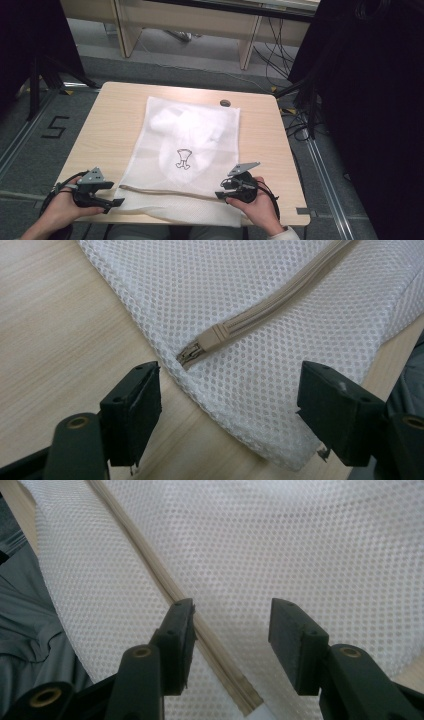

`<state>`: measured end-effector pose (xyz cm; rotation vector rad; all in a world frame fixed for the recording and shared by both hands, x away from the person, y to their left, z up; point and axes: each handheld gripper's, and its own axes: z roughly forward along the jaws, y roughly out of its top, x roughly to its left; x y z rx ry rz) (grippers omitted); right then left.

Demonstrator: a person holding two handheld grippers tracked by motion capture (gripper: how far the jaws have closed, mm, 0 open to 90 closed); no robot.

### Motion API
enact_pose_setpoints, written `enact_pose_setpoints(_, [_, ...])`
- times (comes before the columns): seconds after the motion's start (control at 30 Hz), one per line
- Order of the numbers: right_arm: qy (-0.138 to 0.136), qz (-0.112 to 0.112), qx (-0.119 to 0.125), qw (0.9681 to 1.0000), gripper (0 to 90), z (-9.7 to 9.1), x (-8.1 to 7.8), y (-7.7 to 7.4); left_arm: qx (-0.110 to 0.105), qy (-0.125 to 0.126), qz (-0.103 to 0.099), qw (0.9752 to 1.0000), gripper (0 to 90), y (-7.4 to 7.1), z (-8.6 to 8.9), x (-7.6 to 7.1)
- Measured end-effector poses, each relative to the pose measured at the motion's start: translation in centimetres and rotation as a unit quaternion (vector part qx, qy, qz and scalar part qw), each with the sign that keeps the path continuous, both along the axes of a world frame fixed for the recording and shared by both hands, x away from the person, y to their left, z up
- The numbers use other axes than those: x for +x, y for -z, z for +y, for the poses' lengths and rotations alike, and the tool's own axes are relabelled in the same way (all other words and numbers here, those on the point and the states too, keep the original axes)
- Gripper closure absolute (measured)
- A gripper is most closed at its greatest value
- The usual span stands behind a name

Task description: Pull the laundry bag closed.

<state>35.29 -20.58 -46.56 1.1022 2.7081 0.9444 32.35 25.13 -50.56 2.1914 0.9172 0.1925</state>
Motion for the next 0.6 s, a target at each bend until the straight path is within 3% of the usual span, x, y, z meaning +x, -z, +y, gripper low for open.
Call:
enact_pose_setpoints(0.07, [-0.012,-0.018,0.010,0.9997,52.4,0.4,0.0,0.2,-0.009,-0.004,0.007,0.9999,24.2,0.1,-0.1,-0.1])
enact_pose_setpoints(0.1, [-0.022,-0.015,0.006,0.9996,52.0,0.6,0.0,0.0,-0.007,-0.006,0.006,0.9999,24.2,0.0,-0.1,-0.1])
enact_pose_setpoints(0.13, [-0.016,-0.025,0.014,0.9995,51.4,0.9,0.0,0.2,-0.011,-0.003,0.008,0.9999,24.2,0.1,0.0,-0.1])
enact_pose_setpoints(0.2, [-0.030,-0.035,0.006,0.9989,50.1,1.5,0.2,0.2,-0.006,-0.003,0.009,0.9999,24.5,0.1,0.0,0.0])
enact_pose_setpoints(0.23, [-0.034,-0.036,0.014,0.9987,50.2,1.9,0.2,0.2,-0.005,0.000,0.007,1.0000,24.8,0.1,0.1,-0.1])
enact_pose_setpoints(0.27, [-0.039,-0.030,0.004,0.9988,50.5,2.2,0.2,0.1,-0.007,0.000,0.005,1.0000,25.0,0.1,0.1,0.0])
enact_pose_setpoints(0.33, [-0.039,-0.036,0.011,0.9985,50.9,2.7,0.2,0.1,-0.007,-0.003,0.007,0.9999,25.2,0.2,0.1,-0.1])
enact_pose_setpoints(0.4, [-0.053,-0.051,0.014,0.9972,53.0,4.1,0.4,-0.2,-0.002,0.002,0.008,1.0000,25.3,0.1,0.1,0.0])
enact_pose_setpoints(0.43, [-0.064,-0.053,0.009,0.9965,53.3,4.5,0.5,-0.4,-0.011,-0.005,0.009,0.9999,25.3,0.2,0.0,0.0])
enact_pose_setpoints(0.47, [-0.070,-0.069,0.012,0.9951,53.4,5.0,0.7,-0.3,-0.008,-0.003,0.009,0.9999,25.3,0.2,0.0,0.0])
enact_pose_setpoints(0.5, [-0.074,-0.056,0.008,0.9957,54.1,5.6,0.7,-0.6,-0.004,0.000,0.009,1.0000,25.4,0.2,0.1,0.0])
enact_pose_setpoints(0.57, [-0.081,-0.069,0.009,0.9943,55.3,6.5,0.9,-0.5,-0.002,0.000,0.008,1.0000,25.5,0.2,0.1,0.0])
enact_pose_setpoints(0.6, [-0.079,-0.061,0.000,0.9950,56.1,6.8,0.8,-0.7,0.003,-0.001,0.006,1.0000,25.5,0.2,0.2,0.1])
